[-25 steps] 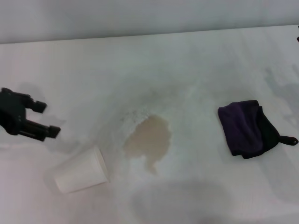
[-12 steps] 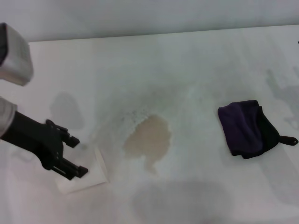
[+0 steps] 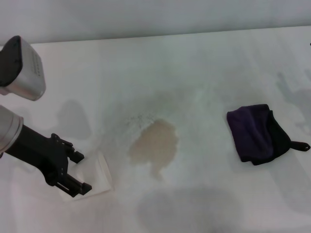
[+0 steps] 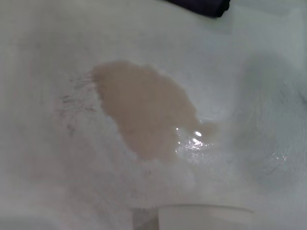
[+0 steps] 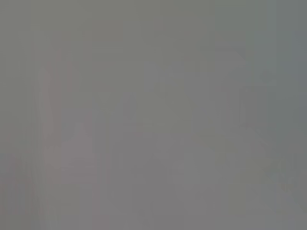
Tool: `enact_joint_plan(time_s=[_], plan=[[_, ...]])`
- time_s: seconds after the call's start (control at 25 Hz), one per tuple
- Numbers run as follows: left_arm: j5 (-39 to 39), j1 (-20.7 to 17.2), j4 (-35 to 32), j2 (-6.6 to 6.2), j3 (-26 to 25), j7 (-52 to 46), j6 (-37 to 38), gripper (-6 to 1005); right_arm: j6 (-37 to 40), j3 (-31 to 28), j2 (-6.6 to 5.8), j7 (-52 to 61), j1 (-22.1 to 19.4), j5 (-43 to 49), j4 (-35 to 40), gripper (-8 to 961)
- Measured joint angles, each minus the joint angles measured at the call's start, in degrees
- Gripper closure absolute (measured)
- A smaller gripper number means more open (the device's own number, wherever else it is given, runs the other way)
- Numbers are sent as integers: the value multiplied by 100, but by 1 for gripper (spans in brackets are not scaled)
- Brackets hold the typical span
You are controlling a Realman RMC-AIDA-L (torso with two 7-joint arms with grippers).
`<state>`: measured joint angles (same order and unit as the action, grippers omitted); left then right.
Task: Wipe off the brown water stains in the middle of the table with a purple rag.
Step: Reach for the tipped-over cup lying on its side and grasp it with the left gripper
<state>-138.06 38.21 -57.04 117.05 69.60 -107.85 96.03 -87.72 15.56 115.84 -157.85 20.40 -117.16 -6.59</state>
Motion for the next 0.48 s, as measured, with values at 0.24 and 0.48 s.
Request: enact_joint_plan(time_s=[0.24, 0.48], plan=[[-187, -38, 90, 106, 11, 71, -207, 112, 14, 0, -12, 0, 43, 0, 35, 84], [-209, -16, 393, 134, 19, 248, -440, 112, 67, 0, -22, 0, 52, 3, 51, 84]])
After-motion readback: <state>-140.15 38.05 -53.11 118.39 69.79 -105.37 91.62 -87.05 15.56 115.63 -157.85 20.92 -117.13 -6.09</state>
